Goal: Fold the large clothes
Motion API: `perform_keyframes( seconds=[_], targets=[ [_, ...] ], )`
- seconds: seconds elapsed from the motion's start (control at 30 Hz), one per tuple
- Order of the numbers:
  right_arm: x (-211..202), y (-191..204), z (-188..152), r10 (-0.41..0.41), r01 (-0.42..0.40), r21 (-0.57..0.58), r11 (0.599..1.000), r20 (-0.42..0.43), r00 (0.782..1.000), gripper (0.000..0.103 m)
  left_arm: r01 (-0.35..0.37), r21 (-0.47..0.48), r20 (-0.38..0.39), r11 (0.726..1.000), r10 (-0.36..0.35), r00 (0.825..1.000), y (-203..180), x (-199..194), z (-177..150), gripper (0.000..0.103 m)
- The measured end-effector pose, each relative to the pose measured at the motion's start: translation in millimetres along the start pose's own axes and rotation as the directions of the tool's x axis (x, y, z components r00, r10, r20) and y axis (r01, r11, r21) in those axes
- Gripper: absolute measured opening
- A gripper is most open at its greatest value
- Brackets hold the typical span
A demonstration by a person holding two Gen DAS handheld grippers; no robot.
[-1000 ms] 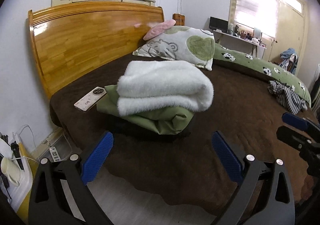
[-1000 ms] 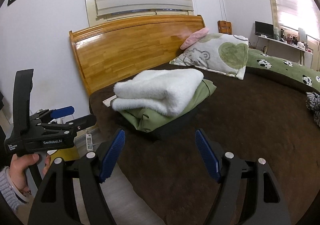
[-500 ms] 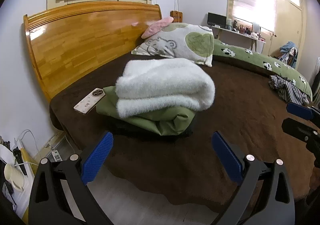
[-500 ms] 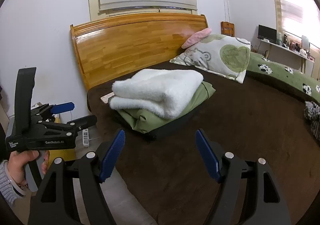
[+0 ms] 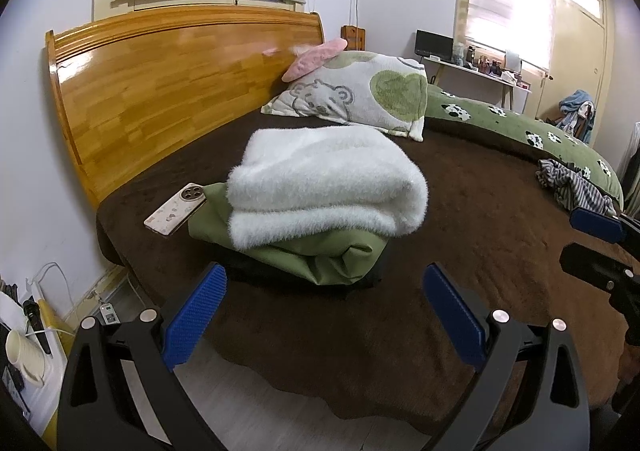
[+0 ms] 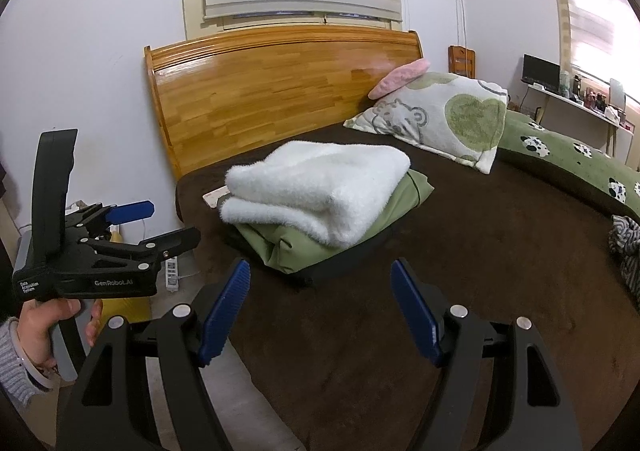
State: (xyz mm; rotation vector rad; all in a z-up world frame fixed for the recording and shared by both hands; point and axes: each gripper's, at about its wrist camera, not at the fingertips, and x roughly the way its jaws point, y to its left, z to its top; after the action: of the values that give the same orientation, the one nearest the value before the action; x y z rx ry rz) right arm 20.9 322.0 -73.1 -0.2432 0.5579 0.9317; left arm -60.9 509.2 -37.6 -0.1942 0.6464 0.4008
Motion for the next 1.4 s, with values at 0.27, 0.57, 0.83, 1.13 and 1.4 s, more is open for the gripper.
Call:
perform_keyframes(
  seconds=[0.27,0.57,0.83,1.13,1.4],
  targets=[
    [2.2,-2.9,-1.8,0.003,-0.003,0.003,1.000,-0.003,1.000,0.073,-0.011,0.000,-0.009,1.000,0.011,1.000,0.5,4.3,-1.0,0.097],
    [8.7,-2.9,-4.6,0.012,-0.012,0.000,1.000,-0.011,1.000,0.073,-0.014,0.011,-0.016,1.000,0.014,1.000,-0.5,7.2,-0.4,0.097],
    [10.3,-1.4,-5.9,0.019,-0.019,-0.003,1.000,-0.011,1.000,0.073,-0.006,0.003,-0.015,1.000,0.006,1.000,-0.7,6.8,-1.0,0.097],
    [13.8,2.6,-7.2,0.025,-0.025,-0.004,1.000,-0.013,1.000,0.073,0.005,0.002,-0.006,1.000,-0.005,1.000,1.8,5.3,-3.3,0.097],
    [16.3,4.3,-15.5,0.032,-0.032,0.000,0.999,-0.022,0.999,0.073,0.018,-0.003,-0.007,1.000,-0.018,1.000,3.3,5.2,-4.3,0.097]
  ],
)
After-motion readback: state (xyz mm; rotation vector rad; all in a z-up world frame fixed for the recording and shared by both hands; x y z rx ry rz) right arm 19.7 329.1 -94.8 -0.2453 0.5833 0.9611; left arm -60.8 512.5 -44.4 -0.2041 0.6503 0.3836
